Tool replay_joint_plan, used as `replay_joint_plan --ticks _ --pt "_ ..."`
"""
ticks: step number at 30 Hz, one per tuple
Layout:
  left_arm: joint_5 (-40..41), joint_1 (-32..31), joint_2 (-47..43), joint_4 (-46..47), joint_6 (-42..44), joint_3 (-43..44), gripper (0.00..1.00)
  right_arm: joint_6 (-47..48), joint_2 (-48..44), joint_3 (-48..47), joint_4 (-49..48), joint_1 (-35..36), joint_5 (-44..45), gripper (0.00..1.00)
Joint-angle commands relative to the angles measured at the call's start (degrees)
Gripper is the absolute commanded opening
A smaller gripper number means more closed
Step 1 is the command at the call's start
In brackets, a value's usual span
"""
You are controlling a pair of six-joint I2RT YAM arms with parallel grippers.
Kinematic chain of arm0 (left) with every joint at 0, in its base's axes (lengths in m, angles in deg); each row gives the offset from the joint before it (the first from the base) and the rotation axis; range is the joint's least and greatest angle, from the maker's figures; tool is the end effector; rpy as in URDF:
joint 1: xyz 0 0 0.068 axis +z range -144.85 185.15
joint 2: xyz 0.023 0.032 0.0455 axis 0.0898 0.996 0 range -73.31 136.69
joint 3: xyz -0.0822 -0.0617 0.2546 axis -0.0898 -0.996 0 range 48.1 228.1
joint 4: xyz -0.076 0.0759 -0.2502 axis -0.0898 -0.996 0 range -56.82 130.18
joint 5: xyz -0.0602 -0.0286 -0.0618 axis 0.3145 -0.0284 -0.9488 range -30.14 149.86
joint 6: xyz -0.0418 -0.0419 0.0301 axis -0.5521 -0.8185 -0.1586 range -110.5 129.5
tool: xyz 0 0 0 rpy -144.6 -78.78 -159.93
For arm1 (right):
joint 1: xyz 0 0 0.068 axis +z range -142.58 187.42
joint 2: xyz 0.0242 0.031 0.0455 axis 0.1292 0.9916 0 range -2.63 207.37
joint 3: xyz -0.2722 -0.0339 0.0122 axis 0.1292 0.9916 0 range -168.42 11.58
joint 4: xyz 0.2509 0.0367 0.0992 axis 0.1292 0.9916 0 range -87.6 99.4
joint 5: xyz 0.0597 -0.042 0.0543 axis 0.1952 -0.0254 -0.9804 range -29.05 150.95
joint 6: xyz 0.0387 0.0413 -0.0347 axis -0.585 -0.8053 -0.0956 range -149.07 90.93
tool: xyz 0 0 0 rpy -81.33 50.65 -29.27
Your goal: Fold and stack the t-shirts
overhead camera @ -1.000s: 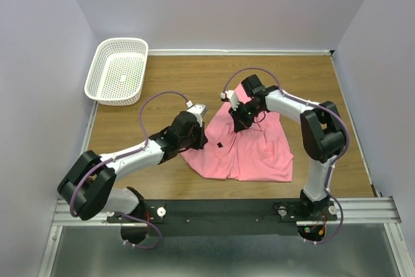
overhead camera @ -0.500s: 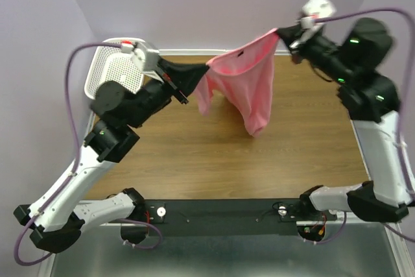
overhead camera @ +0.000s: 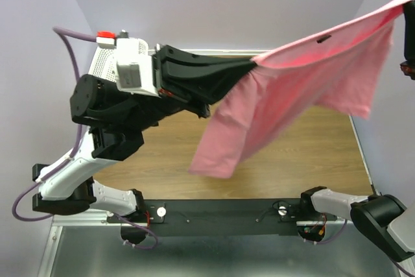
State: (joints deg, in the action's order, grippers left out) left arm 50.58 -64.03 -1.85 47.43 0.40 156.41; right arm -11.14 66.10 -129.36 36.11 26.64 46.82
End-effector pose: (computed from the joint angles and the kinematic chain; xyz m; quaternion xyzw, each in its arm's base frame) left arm 0.0615 -0.1855 0.6549 0.2590 0.2992 -0.6038 0.6920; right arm 0.0361 0.0261 0.7016 -0.2423 0.3734 0.0635 0.8932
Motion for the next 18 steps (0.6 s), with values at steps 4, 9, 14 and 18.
replay_joint_plan --ticks 4,9,14,18 --pt "8.83 -7.01 0.7 1.98 6.47 1.65 0.0 -1.41 3.78 -0.66 -0.14 -0.85 5.95 0.0" --pt "30.16 -6.75 -10.08 3.82 6.56 -15.79 0.0 2.27 2.91 15.93 -7.84 -0.85 9.9 0.0" --pt "48.47 0.17 -20.91 -0.9 -7.03 -33.75 0.0 3.78 8.51 34.4 -13.93 -0.85 9.22 0.01" --pt "43.57 16.42 -26.02 -9.87 -22.16 -49.57 0.0 2.64 19.14 41.18 -21.3 -0.85 2.9 0.01"
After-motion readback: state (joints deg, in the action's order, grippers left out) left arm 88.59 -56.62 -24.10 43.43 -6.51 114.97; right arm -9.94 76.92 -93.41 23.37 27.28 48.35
